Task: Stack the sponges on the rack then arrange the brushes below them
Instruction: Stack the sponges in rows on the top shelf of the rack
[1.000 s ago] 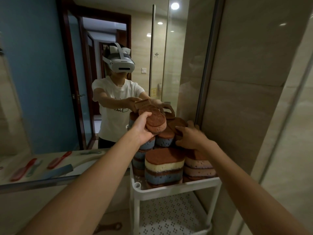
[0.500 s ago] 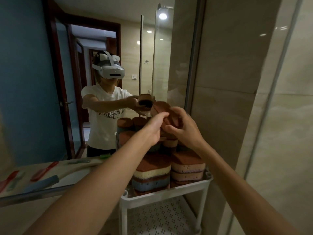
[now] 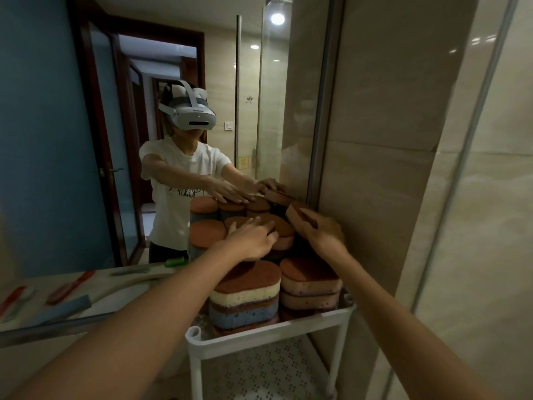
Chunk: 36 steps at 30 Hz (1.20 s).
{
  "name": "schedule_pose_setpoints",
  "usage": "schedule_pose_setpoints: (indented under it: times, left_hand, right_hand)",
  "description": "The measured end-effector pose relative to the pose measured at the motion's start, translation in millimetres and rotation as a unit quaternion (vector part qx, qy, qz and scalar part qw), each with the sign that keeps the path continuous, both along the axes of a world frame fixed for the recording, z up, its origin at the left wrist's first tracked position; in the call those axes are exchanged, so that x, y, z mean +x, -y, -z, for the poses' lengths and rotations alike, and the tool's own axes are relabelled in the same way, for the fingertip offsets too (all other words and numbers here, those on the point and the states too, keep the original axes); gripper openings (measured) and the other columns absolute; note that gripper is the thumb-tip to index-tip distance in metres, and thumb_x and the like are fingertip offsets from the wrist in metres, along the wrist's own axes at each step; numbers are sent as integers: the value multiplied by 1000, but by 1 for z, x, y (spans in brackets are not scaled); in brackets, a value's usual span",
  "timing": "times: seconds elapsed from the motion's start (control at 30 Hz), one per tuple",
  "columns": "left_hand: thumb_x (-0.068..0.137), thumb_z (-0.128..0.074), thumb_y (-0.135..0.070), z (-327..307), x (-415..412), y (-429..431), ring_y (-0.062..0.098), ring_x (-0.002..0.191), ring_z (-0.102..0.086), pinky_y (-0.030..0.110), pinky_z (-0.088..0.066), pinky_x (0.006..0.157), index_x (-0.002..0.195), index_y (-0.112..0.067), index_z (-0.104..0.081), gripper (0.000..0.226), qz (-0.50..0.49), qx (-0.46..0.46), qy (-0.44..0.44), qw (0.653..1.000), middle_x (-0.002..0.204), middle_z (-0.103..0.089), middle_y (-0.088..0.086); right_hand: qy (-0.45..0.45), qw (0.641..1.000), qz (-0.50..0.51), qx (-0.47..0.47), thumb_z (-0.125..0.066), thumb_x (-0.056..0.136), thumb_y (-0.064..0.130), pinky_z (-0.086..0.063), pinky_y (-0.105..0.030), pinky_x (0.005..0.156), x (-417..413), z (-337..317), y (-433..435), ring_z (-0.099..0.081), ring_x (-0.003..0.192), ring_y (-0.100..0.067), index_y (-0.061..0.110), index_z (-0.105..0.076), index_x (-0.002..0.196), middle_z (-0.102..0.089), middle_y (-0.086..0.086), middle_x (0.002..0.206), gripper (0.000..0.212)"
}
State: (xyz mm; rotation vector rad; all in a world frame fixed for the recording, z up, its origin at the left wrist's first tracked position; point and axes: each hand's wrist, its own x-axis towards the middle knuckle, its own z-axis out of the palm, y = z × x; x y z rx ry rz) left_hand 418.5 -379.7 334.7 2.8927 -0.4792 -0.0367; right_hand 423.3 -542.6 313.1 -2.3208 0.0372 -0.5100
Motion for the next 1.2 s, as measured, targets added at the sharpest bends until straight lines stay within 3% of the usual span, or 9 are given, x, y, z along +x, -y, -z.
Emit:
schedule_pose_setpoints:
  times: [0.3,0.43,0.77,0.97,1.07,1.2]
  left_hand:
    - [100,-18,-31,3,-8,-4,25,148,-4,46,-6,119,151,-19,-12,52,17,25,6,1000,159,-4,11]
    - [100,-18,-32,0,-8,-4,26,147,-5,45,-7,119,150,-20,-13,52,15,31,4,999,159,-5,10]
    - [99,-18,-30,-1,-9,-2,24,148,-4,43,-5,119,150,-20,-14,52,11,22,-7,1000,159,-4,10]
    - [98,-20,-29,0,-9,-3,24,147,-6,43,-6,119,149,-19,-18,52,3,10,-3,1000,159,-7,11]
    - [98,-21,-30,3,-8,-3,24,147,-6,43,-6,119,149,-20,-18,52,1,11,1,1000,159,-7,10]
    - [98,-21,-32,4,-5,-4,24,148,-5,43,-6,119,150,-22,-16,53,-5,11,-1,1000,159,-6,9]
  right_hand:
    - [-45,997,11,-59,-39,90,57,-46,-39,96,7,4,-2,-52,119,-30,36,-48,133,-50,-7,137,48]
    - [-64,987,-9,-146,-38,97,38,-42,-42,102,4,3,-3,-46,123,-33,34,-42,137,-39,-12,142,41]
    - [-123,958,-24,-259,-30,100,27,-36,-42,106,-7,-8,-9,-36,129,-36,33,-31,143,-24,-15,148,43]
    - [-137,932,-15,-335,-35,98,24,-36,-43,104,-17,-16,-19,-34,129,-37,28,-38,139,-23,-15,147,41]
    - [-138,935,-36,-324,-40,97,23,-30,-44,111,-18,-15,-20,-24,136,-36,25,-34,142,-17,-7,154,45]
    - [-185,934,-65,-300,-32,98,25,-6,-44,120,-13,-10,-12,2,147,-25,25,-11,149,-1,1,160,56]
